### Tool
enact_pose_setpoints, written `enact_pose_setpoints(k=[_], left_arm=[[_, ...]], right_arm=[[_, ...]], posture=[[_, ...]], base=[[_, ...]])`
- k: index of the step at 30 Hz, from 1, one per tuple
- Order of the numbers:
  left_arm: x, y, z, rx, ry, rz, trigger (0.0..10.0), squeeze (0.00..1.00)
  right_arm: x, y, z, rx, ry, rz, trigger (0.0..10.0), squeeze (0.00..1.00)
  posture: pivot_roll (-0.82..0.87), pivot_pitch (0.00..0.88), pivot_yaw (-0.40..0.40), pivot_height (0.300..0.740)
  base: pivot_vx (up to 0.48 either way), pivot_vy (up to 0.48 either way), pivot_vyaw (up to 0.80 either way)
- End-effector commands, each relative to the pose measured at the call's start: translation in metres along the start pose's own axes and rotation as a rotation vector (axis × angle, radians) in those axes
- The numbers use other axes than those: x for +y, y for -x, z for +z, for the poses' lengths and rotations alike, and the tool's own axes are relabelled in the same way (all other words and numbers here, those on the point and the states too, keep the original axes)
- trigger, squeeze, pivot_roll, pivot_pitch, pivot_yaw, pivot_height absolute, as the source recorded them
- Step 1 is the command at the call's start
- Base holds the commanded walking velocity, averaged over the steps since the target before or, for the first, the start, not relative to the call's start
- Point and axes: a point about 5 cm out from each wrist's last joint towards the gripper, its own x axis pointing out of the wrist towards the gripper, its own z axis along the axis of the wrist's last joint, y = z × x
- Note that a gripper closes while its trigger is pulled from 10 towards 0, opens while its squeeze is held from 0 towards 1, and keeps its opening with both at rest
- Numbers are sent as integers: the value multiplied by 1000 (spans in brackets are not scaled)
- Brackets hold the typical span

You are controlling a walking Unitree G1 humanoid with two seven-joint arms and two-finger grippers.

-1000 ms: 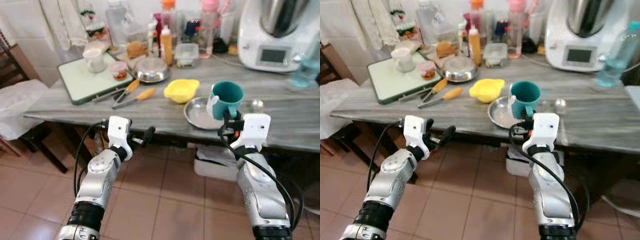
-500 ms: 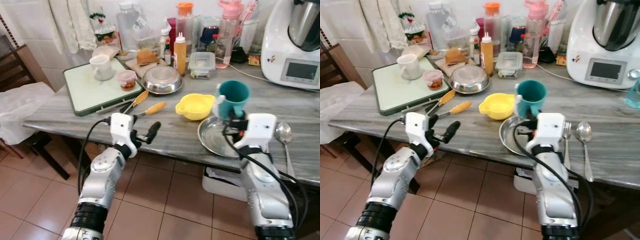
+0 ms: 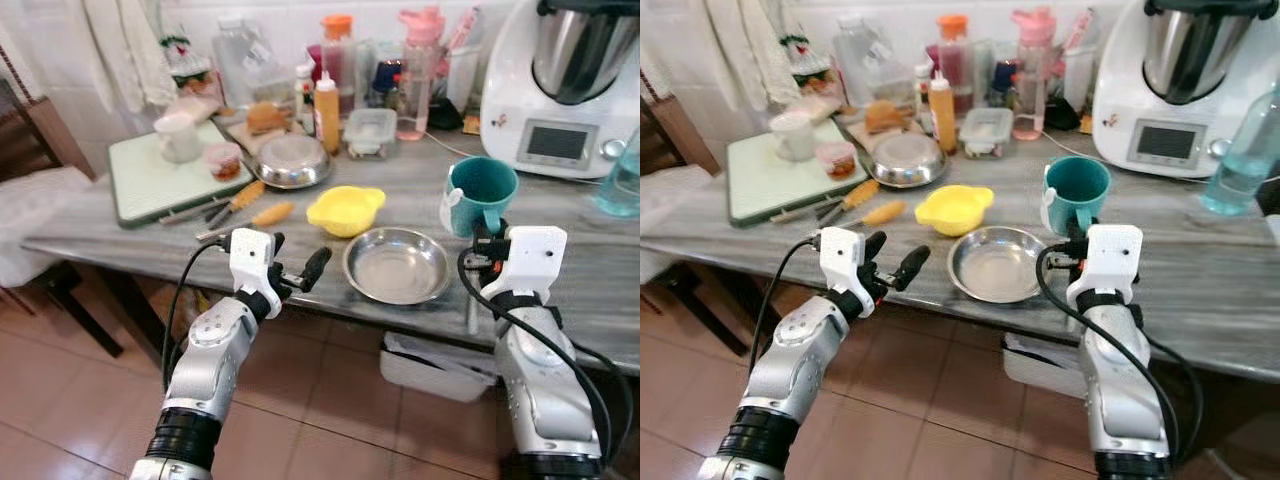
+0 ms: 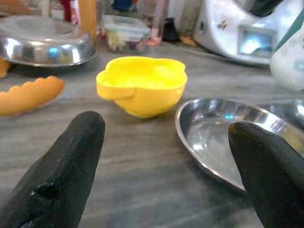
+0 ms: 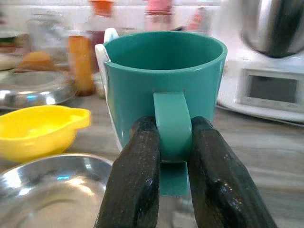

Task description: Setting the table

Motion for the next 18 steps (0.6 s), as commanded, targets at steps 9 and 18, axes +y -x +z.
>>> enact_pose_setpoints(k=[9,18], left_arm=[[2,1,12,-61,10,1,10000,0],[4,1,16,-73,8,21,10000,0]], right_arm=[[-5,-4,16,-68,38,6,10000,0],[-3,-5,18,-75,41,16,10000,0]], posture=[[-92,0,73,740],[-90,0,73,740]], base=[[0,-160,0],[0,0,0]])
